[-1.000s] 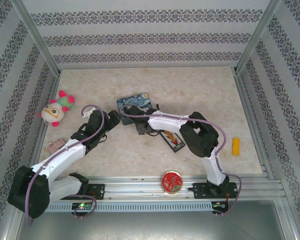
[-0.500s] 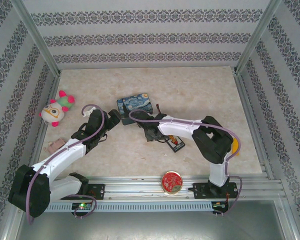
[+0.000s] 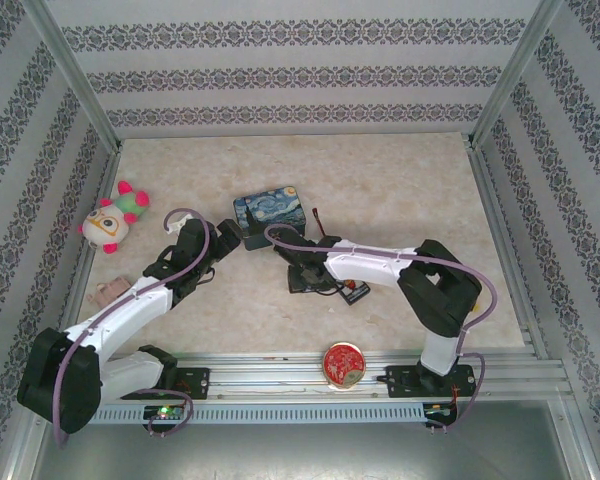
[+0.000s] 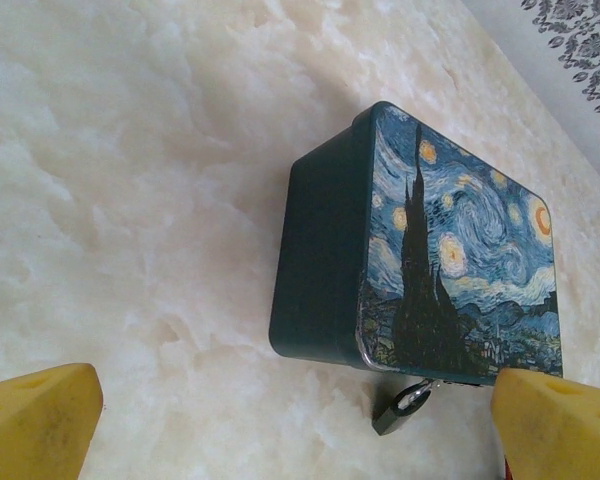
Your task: Unlock a padlock with a key
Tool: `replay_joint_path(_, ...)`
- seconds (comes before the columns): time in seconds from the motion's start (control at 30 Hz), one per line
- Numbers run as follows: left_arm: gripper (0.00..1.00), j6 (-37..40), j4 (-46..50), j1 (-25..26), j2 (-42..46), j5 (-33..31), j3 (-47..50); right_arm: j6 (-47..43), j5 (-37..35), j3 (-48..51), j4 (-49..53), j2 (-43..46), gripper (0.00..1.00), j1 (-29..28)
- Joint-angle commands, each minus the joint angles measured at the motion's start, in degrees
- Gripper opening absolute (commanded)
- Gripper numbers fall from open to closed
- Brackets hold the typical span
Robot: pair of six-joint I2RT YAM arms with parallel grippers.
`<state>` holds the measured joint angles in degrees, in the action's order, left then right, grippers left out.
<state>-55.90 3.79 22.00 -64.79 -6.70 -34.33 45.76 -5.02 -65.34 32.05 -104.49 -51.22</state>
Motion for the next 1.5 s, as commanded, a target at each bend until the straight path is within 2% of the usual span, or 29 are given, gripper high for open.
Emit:
replay_joint_path(0.0,0.99,0.26,-1.35,-0.71,-0.6,0.37,-1.71,0.94,-0.18,-1.13,-1.12,-3.48,0.52,0.31)
replay_joint_path(0.2,0.99,0.26,-1.38,-0.68,-0.5,-0.13,-1.59,-0.34,-3.63,-3.91,-0.76,-7.94,0.55,2.07)
replay_joint_path(0.4,0.99,0.35,-1.99,-0.68,-1.3,0.11,-2.05,-6.05,-3.12,-9.65,-1.3,-12.56,0.54,2.53)
replay_joint_path(0.63,0.99,-0.09,-3.06,-0.74,-1.91,0.61,-2.03,-11.25,-4.56,-13.95,-0.15,-14.65,0.46,2.55)
replay_joint_path(0.97,0.99,-0.53,-4.02,-0.72,-2.61,1.38,-1.7,-11.48,-10.84,-13.94,3.59,-12.68,0.45,3.0)
replay_joint_path(1.23,0.99,-0.78,-4.14,-0.72,-2.62,1.51,-1.37,-8.42,-7.39,-13.86,1.12,-12.99,0.48,4.59)
replay_joint_path(1.33,0.99,-0.79,-4.23,-0.74,-2.95,1.75,-1.22,-8.05,-6.83,-14.26,0.11,-13.64,0.39,4.99)
replay_joint_path(1.47,0.99,-0.7,-4.31,-0.78,-3.21,2.39,-1.45,-8.95,-8.68,-15.73,1.7,-14.34,0.37,5.08)
